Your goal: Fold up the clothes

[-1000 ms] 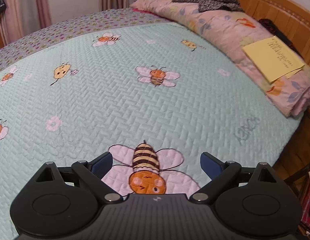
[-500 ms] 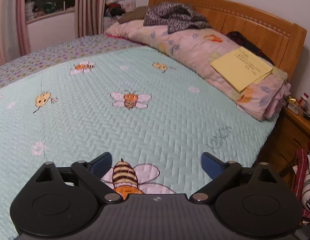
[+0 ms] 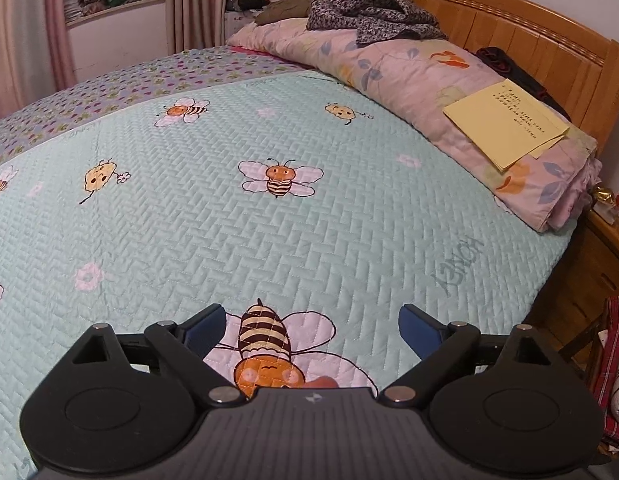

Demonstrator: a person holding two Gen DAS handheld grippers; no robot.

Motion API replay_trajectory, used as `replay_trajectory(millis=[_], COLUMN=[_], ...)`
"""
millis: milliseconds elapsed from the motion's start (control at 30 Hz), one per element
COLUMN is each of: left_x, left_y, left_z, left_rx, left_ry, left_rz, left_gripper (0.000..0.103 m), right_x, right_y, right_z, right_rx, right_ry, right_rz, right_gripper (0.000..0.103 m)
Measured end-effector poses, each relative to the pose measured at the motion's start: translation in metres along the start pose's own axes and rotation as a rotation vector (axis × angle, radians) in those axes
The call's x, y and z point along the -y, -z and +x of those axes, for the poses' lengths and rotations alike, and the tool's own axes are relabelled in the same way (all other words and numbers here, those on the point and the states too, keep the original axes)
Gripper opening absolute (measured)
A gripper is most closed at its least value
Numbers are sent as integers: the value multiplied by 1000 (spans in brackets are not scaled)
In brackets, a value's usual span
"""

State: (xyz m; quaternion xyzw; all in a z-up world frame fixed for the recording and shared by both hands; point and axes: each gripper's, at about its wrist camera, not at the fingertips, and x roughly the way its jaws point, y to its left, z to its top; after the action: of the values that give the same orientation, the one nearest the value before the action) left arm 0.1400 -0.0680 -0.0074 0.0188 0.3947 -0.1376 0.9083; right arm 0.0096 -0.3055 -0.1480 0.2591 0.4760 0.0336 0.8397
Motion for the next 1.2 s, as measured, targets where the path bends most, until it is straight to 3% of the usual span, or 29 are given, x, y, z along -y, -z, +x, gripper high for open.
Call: replay_trajectory(millis=[200,433,667,767,1000,1200], left_x=[-3,0,-18,-30,-63,-100], left_y=[-2,-8,-15,-15,4,15], left_z=[3,6,-13,-19,-37,-56], left_rx=[-10,-29,6,-10,-38,-50], left_ry=[-40,-197,-263,-307,-387,-412], left_rz=[-8,64,42,27,7,-64], left_gripper=[101,102,102,102,102,102], right_x=[0,-22,-91,-128,-193,-236], right_y=[-2,-28,-78,-92,-85,-73], right_z=[1,5,-9,-2,14,25], right_rx=[-1,-23,89,74,63,51], right_ry=[-3,-7,69,143,105,85], right_rz=[0,-73,-270,-382,-530,-602], right_gripper=[98,98,98,98,98,98])
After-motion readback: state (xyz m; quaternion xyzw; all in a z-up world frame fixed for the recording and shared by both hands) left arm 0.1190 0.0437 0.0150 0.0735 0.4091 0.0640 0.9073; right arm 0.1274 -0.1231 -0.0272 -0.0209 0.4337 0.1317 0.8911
